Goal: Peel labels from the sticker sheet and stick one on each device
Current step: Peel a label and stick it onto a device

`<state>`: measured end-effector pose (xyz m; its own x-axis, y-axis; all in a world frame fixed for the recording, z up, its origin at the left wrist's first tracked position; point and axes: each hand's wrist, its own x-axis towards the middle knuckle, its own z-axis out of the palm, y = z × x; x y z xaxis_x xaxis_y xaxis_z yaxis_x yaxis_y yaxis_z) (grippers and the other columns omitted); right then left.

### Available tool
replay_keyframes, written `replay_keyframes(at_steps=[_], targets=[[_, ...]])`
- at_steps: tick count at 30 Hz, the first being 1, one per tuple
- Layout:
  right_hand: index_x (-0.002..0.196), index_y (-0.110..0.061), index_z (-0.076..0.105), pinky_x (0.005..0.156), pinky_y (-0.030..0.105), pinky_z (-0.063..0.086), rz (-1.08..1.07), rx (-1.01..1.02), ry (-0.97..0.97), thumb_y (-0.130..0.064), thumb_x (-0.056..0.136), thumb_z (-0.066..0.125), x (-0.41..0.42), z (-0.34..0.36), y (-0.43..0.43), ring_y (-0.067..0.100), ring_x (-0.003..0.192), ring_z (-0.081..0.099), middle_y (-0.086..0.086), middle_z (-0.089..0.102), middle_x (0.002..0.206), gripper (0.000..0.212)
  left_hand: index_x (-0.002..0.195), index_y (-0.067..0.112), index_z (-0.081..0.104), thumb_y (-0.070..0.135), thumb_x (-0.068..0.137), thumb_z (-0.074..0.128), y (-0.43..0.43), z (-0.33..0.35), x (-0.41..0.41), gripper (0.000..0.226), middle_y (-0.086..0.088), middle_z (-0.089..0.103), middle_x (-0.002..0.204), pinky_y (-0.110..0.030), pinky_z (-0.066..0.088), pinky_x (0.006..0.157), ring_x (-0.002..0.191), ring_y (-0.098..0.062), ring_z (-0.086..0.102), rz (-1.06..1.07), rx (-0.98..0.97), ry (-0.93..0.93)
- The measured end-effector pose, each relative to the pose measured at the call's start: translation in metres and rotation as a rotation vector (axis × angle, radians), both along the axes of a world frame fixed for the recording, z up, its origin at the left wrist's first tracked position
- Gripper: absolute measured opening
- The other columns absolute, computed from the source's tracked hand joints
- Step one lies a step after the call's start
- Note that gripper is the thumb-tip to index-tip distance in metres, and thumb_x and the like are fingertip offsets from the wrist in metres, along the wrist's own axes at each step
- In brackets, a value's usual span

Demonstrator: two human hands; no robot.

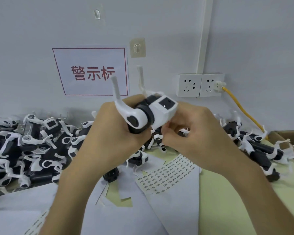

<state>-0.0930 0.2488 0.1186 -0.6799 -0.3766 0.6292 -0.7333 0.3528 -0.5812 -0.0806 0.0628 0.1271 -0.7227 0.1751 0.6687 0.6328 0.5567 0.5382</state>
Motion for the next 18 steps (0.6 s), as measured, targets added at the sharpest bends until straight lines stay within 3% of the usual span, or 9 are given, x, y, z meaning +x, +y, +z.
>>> replay_keyframes(at_steps=[3,6,8,10,13,18], targets=[[0.077,-0.023,0.06,0.064,0.023,0.054,0.016,-0.142,0.07,-0.012,0.079,0.064,0.001,0.005,0.004,0.018,0.065,0.067,-0.007,0.063,0.07,0.012,0.082,0.025,0.067,0.003,0.08,0.079,-0.004,-0.002,-0.008,0.026,0.0,0.068,0.073,-0.025,0.05,0.046,0.056,-0.018,0.063,0.037,0.129,-0.051],[0.088,-0.026,0.065,0.068,0.024,0.054,0.013,-0.235,0.053,-0.017,0.086,0.067,-0.003,0.007,0.009,0.021,0.068,0.071,-0.004,0.066,0.079,0.01,0.077,0.022,0.068,0.015,0.073,0.081,-0.006,-0.001,-0.009,0.015,-0.011,0.069,0.079,-0.045,0.059,0.063,0.068,-0.033,0.067,-0.077,0.358,-0.158],[0.09,-0.029,0.071,0.07,0.033,0.056,-0.012,-0.23,-0.025,-0.026,0.086,0.067,-0.007,0.005,0.01,0.02,0.07,0.072,-0.003,0.071,0.082,0.006,0.074,0.031,0.07,0.016,0.071,0.08,-0.003,0.0,-0.009,0.018,-0.008,0.07,0.079,-0.052,0.06,0.071,0.072,-0.028,0.067,-0.153,0.435,-0.196],[0.089,-0.029,0.075,0.075,0.044,0.058,-0.005,-0.185,-0.111,-0.034,0.085,0.067,-0.009,0.003,0.009,0.021,0.073,0.073,-0.002,0.075,0.08,0.01,0.075,0.033,0.071,0.017,0.07,0.083,-0.001,-0.001,-0.01,0.022,0.0,0.071,0.081,-0.049,0.061,0.078,0.079,-0.023,0.069,-0.215,0.466,-0.206],[0.09,-0.027,0.077,0.08,0.043,0.059,0.049,-0.192,-0.163,-0.035,0.086,0.069,-0.008,0.001,0.006,0.017,0.075,0.075,0.0,0.077,0.083,0.012,0.079,0.034,0.07,0.021,0.068,0.085,0.002,0.0,-0.009,0.023,0.005,0.07,0.082,-0.036,0.06,0.078,0.082,-0.018,0.07,-0.282,0.457,-0.202],[0.082,-0.022,0.076,0.078,0.047,0.062,0.01,-0.279,-0.12,-0.027,0.08,0.076,-0.01,-0.002,0.002,0.017,0.07,0.074,0.0,0.076,0.075,0.005,0.073,0.026,0.068,0.015,0.07,0.08,0.006,0.0,-0.008,0.017,-0.006,0.072,0.081,-0.029,0.06,0.069,0.073,-0.016,0.068,-0.18,0.401,-0.158]])
